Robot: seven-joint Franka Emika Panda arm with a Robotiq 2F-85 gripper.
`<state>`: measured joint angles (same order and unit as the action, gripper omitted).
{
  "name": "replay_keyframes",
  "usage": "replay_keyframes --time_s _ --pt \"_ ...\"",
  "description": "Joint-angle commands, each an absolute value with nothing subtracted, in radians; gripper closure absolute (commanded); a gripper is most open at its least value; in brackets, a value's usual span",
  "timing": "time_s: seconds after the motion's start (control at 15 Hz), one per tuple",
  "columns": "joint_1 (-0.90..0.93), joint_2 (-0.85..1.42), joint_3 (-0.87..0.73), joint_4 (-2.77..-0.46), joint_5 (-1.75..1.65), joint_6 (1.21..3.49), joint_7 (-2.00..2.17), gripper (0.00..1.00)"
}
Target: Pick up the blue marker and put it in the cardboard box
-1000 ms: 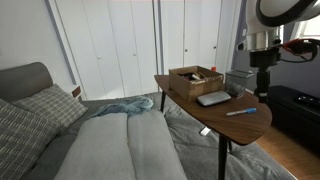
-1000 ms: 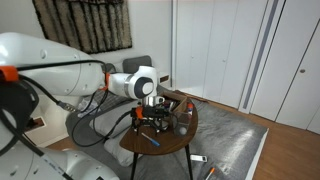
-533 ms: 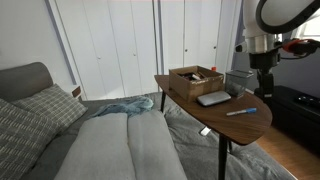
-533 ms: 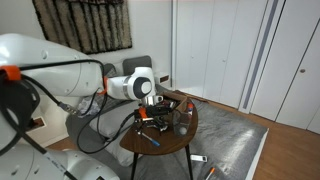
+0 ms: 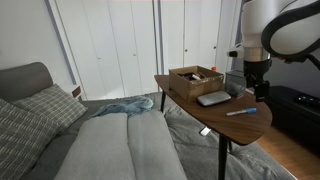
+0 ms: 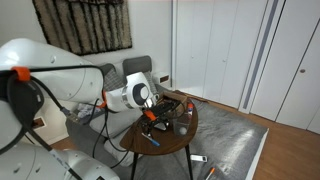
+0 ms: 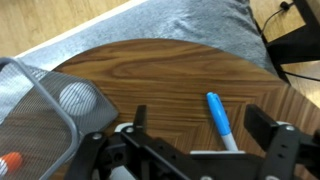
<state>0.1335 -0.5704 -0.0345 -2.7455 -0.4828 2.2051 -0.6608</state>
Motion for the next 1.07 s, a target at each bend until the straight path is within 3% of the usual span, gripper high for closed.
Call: replay_keyframes --time_s 0.0,0.4,1.0 --pt "0.142 -0.532 -0.022 -2.750 -0.548 2.383 -0.716 0.01" --pt "0.137 -0.533 -0.006 -2.749 -0.501 2.411 -0.741 0.00" --pt "0.205 -0.473 -0.061 -2.707 -0.275 2.150 -1.033 0.00"
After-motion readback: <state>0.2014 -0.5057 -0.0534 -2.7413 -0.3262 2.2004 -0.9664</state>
